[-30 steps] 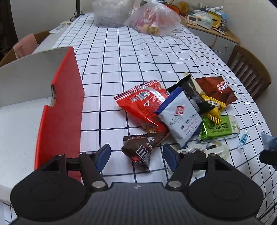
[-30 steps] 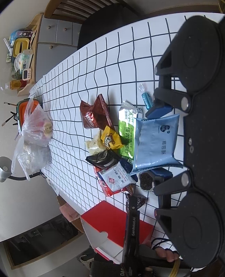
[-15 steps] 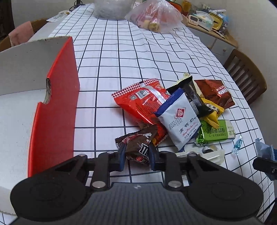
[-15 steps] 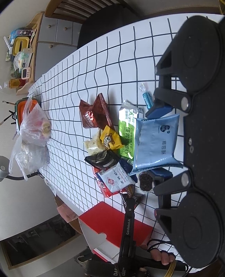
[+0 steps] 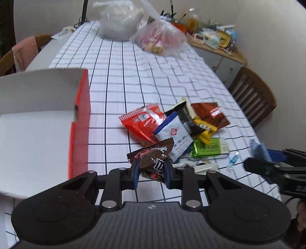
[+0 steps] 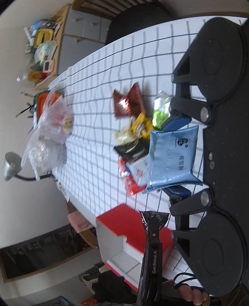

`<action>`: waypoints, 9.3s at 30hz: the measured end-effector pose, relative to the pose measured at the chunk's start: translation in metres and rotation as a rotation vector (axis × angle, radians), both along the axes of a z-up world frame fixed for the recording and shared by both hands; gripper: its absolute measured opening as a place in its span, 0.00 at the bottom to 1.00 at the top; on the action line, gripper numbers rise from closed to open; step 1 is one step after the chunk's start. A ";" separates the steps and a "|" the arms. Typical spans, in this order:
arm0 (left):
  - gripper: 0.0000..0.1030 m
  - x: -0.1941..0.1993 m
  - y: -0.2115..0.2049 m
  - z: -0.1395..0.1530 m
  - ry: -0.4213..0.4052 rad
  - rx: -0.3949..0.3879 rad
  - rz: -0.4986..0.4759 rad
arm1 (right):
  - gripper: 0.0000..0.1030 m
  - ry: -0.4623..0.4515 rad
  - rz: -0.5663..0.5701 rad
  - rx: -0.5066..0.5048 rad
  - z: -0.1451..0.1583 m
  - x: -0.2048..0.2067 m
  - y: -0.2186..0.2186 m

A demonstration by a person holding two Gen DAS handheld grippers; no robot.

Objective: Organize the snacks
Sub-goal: 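Lift both held packets and carry them over the open cardboard box, then open both tools to drop the M&M's and light-blue packets into the box, then withdraw both tools from the box back toward the snack pile, then grasp the clear cookie tray with the left tool while the right tool grasps the blue candy, then carry the cookie tray and blue candy over the cardboard box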

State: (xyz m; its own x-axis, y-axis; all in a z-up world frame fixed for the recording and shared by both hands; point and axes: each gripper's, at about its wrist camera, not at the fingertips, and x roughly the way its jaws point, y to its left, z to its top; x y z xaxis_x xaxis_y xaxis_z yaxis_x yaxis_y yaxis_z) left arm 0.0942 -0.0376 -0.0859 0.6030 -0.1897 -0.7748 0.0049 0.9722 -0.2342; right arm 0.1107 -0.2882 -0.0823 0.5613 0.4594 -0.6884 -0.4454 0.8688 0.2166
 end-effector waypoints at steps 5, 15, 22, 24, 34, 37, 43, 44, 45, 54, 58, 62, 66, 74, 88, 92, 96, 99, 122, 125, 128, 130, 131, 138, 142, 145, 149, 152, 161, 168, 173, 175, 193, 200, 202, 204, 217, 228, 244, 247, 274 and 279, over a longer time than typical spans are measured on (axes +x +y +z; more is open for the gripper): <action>0.24 -0.015 0.011 0.025 -0.058 0.012 0.010 | 0.56 -0.048 0.047 0.004 0.020 -0.003 0.026; 0.24 -0.033 0.067 0.053 -0.130 0.059 0.093 | 0.56 -0.118 0.177 0.001 0.038 -0.002 0.108; 0.24 -0.044 0.120 0.054 -0.125 0.099 0.176 | 0.56 -0.126 0.271 -0.030 0.035 -0.001 0.175; 0.24 -0.046 0.136 0.053 -0.120 0.112 0.195 | 0.56 -0.127 0.300 -0.038 0.033 0.000 0.194; 0.24 -0.034 0.196 0.030 -0.056 0.190 0.255 | 0.56 -0.103 0.394 -0.132 0.008 0.011 0.272; 0.24 -0.026 0.209 0.023 -0.030 0.208 0.261 | 0.56 -0.100 0.434 -0.164 0.002 0.010 0.294; 0.24 -0.009 0.226 0.007 0.039 0.230 0.246 | 0.55 -0.056 0.465 -0.221 -0.017 0.014 0.322; 0.24 -0.007 0.227 0.004 0.051 0.233 0.247 | 0.55 -0.049 0.470 -0.231 -0.021 0.016 0.325; 0.24 -0.005 0.228 0.001 0.061 0.236 0.245 | 0.56 -0.045 0.474 -0.242 -0.024 0.018 0.328; 0.24 0.004 0.223 -0.023 0.155 0.284 0.188 | 0.56 0.003 0.497 -0.319 -0.044 0.018 0.342; 0.24 0.004 0.224 -0.029 0.182 0.291 0.179 | 0.55 0.016 0.491 -0.333 -0.049 0.018 0.345; 0.24 0.003 0.225 -0.032 0.190 0.286 0.177 | 0.55 0.028 0.486 -0.334 -0.051 0.019 0.345; 0.24 0.001 0.226 -0.030 0.185 0.270 0.184 | 0.61 0.031 0.472 -0.320 -0.049 0.019 0.342; 0.28 -0.010 0.225 -0.013 0.133 0.239 0.194 | 0.67 0.013 0.445 -0.246 -0.030 0.015 0.328; 0.57 -0.034 0.206 0.036 -0.039 0.177 0.189 | 0.79 -0.056 0.365 -0.119 0.019 0.000 0.280; 0.64 -0.044 0.195 0.050 -0.096 0.164 0.176 | 0.84 -0.077 0.351 -0.066 0.034 -0.008 0.260; 0.69 -0.052 0.183 0.062 -0.142 0.140 0.160 | 0.88 -0.100 0.331 -0.025 0.046 -0.016 0.238; 0.73 -0.058 0.172 0.070 -0.172 0.122 0.150 | 0.91 -0.114 0.311 0.004 0.053 -0.020 0.221; 0.97 -0.045 0.053 0.066 -0.223 -0.018 -0.021 | 1.00 -0.116 -0.014 -0.001 0.037 -0.035 0.033; 0.97 -0.037 0.033 0.054 -0.193 -0.015 -0.028 | 1.00 -0.084 -0.072 -0.028 0.025 -0.032 0.003; 0.97 -0.028 0.014 0.041 -0.162 -0.006 -0.038 | 1.00 -0.052 -0.138 -0.042 0.013 -0.028 -0.025; 0.97 -0.023 0.001 0.034 -0.147 0.008 -0.048 | 1.00 -0.029 -0.179 -0.040 0.005 -0.022 -0.041; 0.97 -0.020 -0.004 0.030 -0.139 0.012 -0.054 | 1.00 -0.020 -0.194 -0.038 0.001 -0.019 -0.048; 0.97 -0.004 -0.037 -0.003 -0.058 0.041 -0.085 | 0.99 0.036 -0.204 -0.051 -0.024 -0.006 -0.074; 0.97 0.004 -0.054 -0.026 -0.003 0.072 -0.099 | 0.99 0.075 -0.195 -0.055 -0.038 0.006 -0.080; 0.97 0.009 -0.065 -0.038 0.012 0.103 -0.097 | 0.98 0.099 -0.194 -0.064 -0.049 0.015 -0.082; 0.97 0.016 -0.078 -0.048 0.010 0.141 -0.095 | 0.96 0.129 -0.221 -0.083 -0.064 0.029 -0.081; 0.97 0.020 -0.086 -0.055 0.012 0.162 -0.109 | 0.94 0.144 -0.246 -0.097 -0.072 0.039 -0.077; 0.96 0.032 -0.097 -0.077 0.040 0.210 -0.149 | 0.84 0.155 -0.247 -0.163 -0.092 0.058 -0.060; 0.93 0.037 -0.096 -0.088 0.061 0.252 -0.199 | 0.74 0.169 -0.235 -0.170 -0.099 0.063 -0.051; 0.89 0.041 -0.094 -0.090 0.068 0.255 -0.218 | 0.71 0.159 -0.248 -0.177 -0.100 0.066 -0.048; 0.86 0.041 -0.094 -0.091 0.072 0.253 -0.227 | 0.68 0.150 -0.256 -0.182 -0.101 0.066 -0.046; 0.67 0.046 -0.091 -0.086 0.090 0.201 -0.194 | 0.10 0.060 -0.273 -0.268 -0.100 0.049 -0.044; 0.66 0.040 -0.081 -0.081 0.104 0.162 -0.158 | 0.10 0.048 -0.297 -0.229 -0.085 0.041 -0.050; 0.66 0.037 -0.077 -0.077 0.104 0.149 -0.148 | 0.10 0.045 -0.293 -0.214 -0.078 0.036 -0.051; 0.66 0.033 -0.073 -0.072 0.100 0.134 -0.136 | 0.10 0.041 -0.289 -0.198 -0.071 0.029 -0.051; 0.66 0.001 -0.038 -0.019 0.034 0.092 -0.053 | 0.10 -0.008 -0.228 -0.126 -0.022 -0.001 -0.026; 0.66 -0.021 0.007 0.022 -0.039 0.091 0.029 | 0.10 -0.102 -0.130 -0.076 0.020 -0.013 0.029; 0.67 -0.050 0.095 0.051 -0.112 0.124 0.175 | 0.10 -0.169 0.065 -0.036 0.049 -0.023 0.141; 0.67 -0.051 0.115 0.052 -0.116 0.137 0.206 | 0.10 -0.176 0.105 -0.040 0.049 -0.025 0.165; 0.67 0.002 0.250 -0.002 0.071 0.320 0.305 | 0.10 0.016 0.316 -0.233 -0.028 0.012 0.321; 0.67 0.009 0.240 -0.013 0.106 0.387 0.251 | 0.10 0.069 0.356 -0.257 -0.042 0.017 0.334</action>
